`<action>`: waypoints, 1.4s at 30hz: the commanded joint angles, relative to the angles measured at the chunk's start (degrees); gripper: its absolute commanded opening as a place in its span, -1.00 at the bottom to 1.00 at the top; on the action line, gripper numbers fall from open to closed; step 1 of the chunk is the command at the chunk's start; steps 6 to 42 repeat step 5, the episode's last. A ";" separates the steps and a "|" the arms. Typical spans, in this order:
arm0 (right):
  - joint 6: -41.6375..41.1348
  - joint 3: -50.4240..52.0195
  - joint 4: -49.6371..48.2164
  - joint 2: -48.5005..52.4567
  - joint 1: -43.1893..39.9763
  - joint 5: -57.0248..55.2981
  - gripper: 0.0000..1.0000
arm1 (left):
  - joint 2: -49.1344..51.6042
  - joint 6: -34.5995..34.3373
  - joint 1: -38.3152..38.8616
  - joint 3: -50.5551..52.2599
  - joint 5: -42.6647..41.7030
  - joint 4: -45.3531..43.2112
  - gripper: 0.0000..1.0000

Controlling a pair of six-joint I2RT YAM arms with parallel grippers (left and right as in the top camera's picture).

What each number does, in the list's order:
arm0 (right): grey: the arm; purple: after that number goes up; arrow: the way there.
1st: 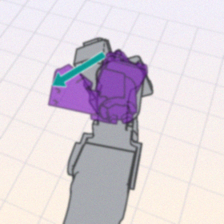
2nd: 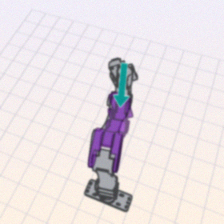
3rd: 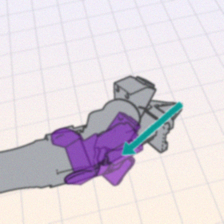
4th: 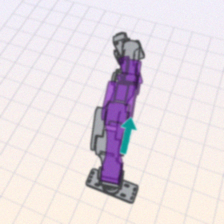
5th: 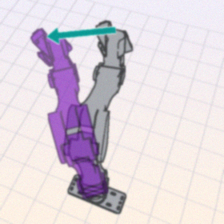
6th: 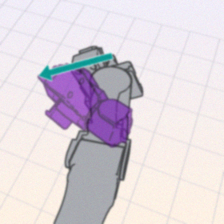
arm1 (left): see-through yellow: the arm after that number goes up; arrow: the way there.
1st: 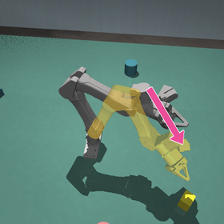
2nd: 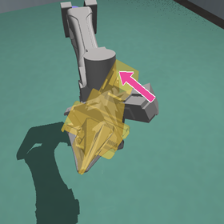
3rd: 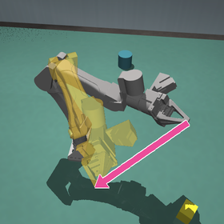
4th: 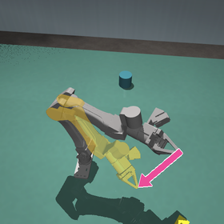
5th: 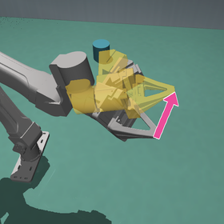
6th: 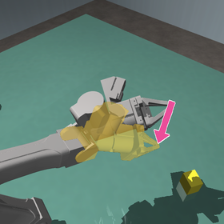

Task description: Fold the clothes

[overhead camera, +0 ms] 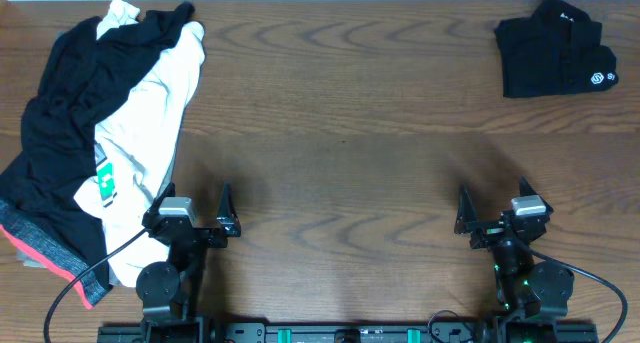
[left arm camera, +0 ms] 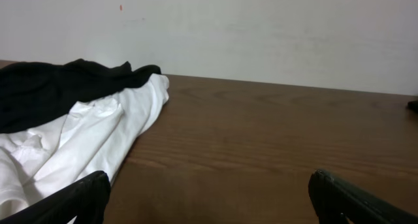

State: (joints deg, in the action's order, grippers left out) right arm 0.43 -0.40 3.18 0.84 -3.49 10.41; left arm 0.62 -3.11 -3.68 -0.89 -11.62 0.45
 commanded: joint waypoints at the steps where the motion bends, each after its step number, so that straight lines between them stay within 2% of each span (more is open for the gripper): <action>1: -0.37 0.09 0.26 -0.35 -0.28 -0.52 0.99 | -0.39 0.52 0.17 0.66 -0.52 2.51 0.96; 42: -0.37 0.09 0.26 -0.35 -0.28 -0.52 0.99 | -0.39 0.52 0.17 0.66 -0.52 2.51 0.96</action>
